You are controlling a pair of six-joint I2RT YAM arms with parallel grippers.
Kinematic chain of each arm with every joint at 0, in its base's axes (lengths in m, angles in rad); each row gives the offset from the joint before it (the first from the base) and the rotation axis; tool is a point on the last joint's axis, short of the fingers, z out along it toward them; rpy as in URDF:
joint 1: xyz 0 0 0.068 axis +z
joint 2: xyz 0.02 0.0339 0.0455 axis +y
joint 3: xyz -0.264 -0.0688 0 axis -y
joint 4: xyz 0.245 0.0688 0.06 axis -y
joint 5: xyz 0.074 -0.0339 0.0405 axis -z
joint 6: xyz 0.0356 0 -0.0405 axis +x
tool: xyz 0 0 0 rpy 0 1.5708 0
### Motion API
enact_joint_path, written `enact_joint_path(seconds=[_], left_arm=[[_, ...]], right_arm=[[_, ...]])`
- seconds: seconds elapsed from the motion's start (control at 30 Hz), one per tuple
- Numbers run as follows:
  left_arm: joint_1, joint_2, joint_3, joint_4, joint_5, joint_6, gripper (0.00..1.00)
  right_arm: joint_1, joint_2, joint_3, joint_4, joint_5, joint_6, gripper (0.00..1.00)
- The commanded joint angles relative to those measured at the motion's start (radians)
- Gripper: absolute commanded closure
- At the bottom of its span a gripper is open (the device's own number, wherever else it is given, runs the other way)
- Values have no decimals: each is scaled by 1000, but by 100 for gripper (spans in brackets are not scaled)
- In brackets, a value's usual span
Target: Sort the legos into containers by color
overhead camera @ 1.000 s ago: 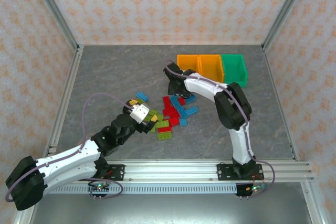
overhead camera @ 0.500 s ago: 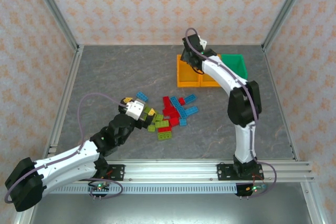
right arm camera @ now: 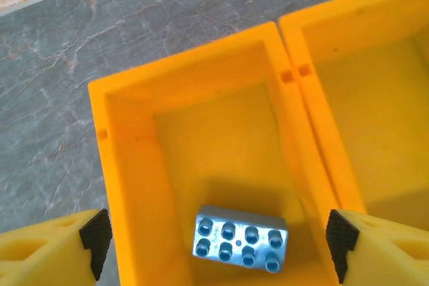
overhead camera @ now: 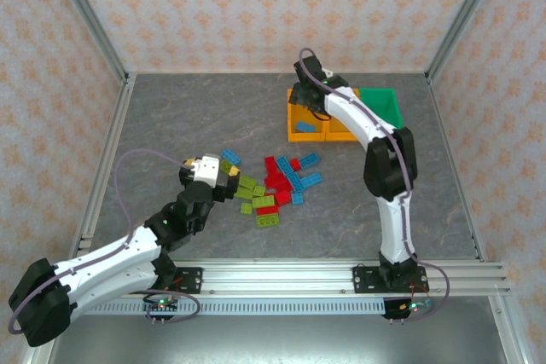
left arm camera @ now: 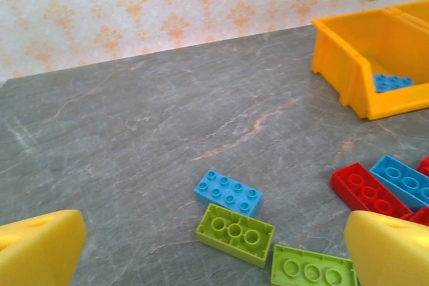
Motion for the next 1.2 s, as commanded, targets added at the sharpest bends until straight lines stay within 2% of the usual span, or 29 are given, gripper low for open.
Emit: enact_joint_path(seconds=[0.0, 0.1, 0.23, 0.33, 0.47, 0.6, 0.73, 1.0, 1.17], left_arm=[[33, 11, 53, -88, -101, -80, 0], [88, 22, 83, -165, -91, -171, 0], [207, 70, 190, -356, 66, -348, 6], [243, 168, 307, -522, 146, -513, 6], [243, 344, 475, -737, 209, -748, 7], [242, 524, 571, -778, 382, -866, 9], [243, 640, 590, -749, 394, -920, 9], [242, 784, 596, -627, 462, -902, 13], [243, 850, 632, -634, 416, -866, 16]], right_arm=[[21, -211, -162, 10, -30, 5, 14], [89, -400, -390, 66, -54, -13, 14], [223, -591, -607, 85, -117, -48, 15], [324, -661, -675, 38, -132, -57, 15], [397, -674, -696, -17, -111, -24, 14], [407, -678, -706, -11, -88, -7, 14], [407, -680, -712, -8, -74, -9, 12], [407, -696, -750, 2, -76, 0, 11], [407, -694, -746, 7, -91, 4, 10]])
